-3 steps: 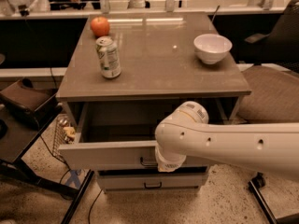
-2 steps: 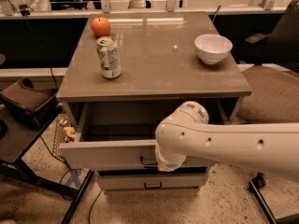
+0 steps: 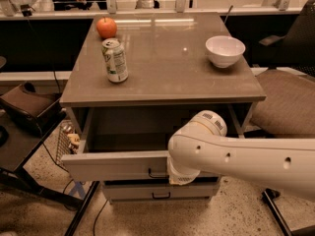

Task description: Open top drawer

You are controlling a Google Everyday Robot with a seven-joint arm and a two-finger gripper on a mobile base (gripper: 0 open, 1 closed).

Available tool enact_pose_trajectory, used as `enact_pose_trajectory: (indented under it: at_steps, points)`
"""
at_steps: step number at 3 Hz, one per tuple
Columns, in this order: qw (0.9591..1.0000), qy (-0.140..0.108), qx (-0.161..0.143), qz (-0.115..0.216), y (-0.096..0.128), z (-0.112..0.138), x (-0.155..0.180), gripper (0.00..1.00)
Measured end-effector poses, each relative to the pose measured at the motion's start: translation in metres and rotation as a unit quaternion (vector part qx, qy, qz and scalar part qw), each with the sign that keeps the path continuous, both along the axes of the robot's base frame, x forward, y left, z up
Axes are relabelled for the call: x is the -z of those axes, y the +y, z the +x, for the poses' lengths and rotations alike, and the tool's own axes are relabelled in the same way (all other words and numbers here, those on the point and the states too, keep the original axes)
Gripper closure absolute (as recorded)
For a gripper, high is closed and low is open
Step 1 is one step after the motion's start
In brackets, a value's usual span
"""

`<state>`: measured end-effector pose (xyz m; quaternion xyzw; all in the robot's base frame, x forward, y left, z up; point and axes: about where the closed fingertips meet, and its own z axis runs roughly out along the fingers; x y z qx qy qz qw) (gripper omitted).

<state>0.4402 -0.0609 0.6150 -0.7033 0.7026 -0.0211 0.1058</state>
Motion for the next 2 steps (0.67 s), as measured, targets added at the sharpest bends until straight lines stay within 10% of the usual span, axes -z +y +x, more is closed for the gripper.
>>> enact_pose_trajectory:
  at_steps: [2]
  points:
    - [1.0000,-0.004,0.002,-0.001,-0.0043,-0.0024,-0.0058,1.00]
